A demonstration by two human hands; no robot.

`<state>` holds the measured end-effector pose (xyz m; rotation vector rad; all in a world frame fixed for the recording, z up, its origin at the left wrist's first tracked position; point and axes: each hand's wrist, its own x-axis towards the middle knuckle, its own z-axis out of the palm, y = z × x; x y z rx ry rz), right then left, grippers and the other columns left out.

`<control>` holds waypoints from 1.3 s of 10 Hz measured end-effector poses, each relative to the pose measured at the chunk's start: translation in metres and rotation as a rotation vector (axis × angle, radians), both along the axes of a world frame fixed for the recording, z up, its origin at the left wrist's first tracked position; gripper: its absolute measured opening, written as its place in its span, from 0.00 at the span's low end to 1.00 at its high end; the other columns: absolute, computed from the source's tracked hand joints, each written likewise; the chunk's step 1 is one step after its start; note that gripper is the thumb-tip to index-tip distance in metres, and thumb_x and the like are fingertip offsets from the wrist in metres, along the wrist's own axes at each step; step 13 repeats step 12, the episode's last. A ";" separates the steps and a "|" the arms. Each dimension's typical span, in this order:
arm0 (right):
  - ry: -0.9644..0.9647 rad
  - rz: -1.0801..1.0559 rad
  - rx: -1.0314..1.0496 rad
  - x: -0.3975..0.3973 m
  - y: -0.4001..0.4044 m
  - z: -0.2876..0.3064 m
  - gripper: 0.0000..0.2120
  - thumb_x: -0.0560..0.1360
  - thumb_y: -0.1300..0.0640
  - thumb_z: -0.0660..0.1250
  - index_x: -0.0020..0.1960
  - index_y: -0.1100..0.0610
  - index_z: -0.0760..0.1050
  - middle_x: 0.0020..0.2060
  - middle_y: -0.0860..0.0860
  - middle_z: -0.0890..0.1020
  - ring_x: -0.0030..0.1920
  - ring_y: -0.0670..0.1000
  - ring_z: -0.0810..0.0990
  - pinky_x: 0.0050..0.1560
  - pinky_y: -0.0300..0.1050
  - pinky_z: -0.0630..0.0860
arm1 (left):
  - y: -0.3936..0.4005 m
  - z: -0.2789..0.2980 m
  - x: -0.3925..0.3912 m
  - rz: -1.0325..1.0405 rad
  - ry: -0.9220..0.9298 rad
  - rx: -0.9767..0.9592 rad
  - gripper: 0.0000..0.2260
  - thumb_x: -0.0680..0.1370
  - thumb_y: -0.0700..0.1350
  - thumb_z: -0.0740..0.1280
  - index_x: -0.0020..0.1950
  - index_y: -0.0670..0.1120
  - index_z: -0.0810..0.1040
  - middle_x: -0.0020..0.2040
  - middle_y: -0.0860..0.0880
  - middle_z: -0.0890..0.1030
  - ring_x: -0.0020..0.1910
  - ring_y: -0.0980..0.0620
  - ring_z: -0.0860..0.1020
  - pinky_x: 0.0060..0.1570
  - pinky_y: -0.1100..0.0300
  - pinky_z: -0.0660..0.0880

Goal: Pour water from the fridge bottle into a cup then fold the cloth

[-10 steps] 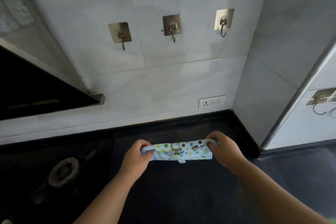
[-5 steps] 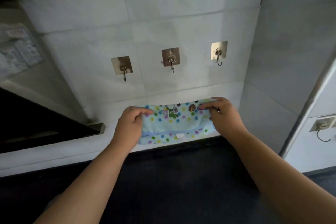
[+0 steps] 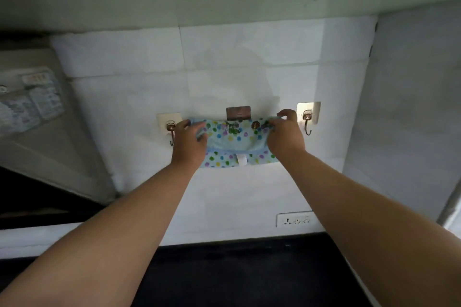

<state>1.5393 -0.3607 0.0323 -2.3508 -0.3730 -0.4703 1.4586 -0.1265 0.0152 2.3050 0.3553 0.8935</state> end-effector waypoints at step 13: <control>0.414 0.313 0.178 -0.106 -0.048 -0.084 0.19 0.81 0.43 0.64 0.70 0.45 0.74 0.67 0.47 0.78 0.65 0.47 0.78 0.60 0.42 0.74 | -0.098 -0.062 -0.124 -0.196 0.311 -0.213 0.12 0.86 0.50 0.61 0.69 0.58 0.77 0.70 0.56 0.75 0.69 0.56 0.75 0.64 0.60 0.70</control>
